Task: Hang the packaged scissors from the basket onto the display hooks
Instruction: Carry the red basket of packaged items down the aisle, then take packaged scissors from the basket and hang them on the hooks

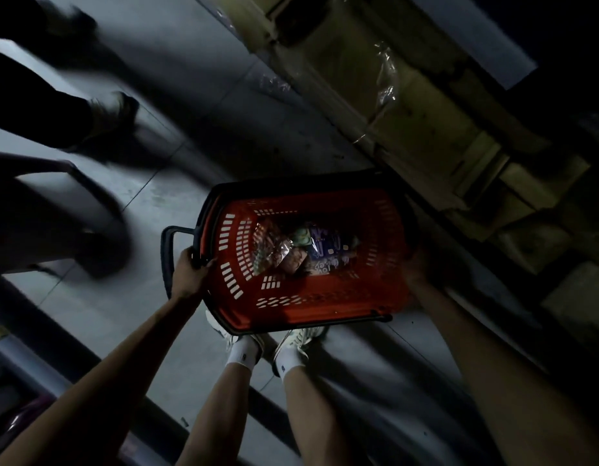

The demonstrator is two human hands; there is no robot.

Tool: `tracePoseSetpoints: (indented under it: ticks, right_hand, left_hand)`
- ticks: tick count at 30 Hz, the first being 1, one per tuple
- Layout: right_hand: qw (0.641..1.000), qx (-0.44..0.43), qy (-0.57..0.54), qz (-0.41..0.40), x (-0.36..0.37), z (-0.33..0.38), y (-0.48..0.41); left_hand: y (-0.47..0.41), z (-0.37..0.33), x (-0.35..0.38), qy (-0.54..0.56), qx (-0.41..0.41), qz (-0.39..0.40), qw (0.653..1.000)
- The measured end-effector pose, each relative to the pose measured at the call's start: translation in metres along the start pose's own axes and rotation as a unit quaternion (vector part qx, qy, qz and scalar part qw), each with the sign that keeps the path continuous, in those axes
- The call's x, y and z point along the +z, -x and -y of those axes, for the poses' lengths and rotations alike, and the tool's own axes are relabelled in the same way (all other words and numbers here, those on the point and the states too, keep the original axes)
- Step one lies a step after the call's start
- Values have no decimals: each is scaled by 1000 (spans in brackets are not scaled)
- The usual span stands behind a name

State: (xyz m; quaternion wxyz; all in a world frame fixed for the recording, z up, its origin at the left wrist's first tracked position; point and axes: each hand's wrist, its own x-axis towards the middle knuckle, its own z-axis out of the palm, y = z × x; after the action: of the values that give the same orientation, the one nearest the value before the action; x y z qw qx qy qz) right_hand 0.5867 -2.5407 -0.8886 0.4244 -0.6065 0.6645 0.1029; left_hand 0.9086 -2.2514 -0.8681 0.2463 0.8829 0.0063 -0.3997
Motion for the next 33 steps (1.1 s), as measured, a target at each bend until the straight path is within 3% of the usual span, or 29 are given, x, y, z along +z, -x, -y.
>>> tracePoseSetpoints:
  ticks: [5,8,20,26,30,33]
  right_hand:
    - [1000,4,2,3,5,-47,5]
    - [1000,8,18,23,5,-51,47]
    - [995,-82,42,34,-91,30,307]
    - [993,-86,73,29,-110,16,330]
    - [989,-73,119,42,-97,1,269]
    - [994,-39,76,73,-73,-12,195]
  left_hand:
    - [61,-17,-16,-87,26,-20,996]
    - [110,-23,-31,-100,32,17,994]
    - [295,-53,-89,-182,148,18,972]
    - [298,-8,-89,-188,59,48,979]
    - [240,36,-60,-170,-7,49,984]
    - [180,56,-22,-60,-61,-5,996]
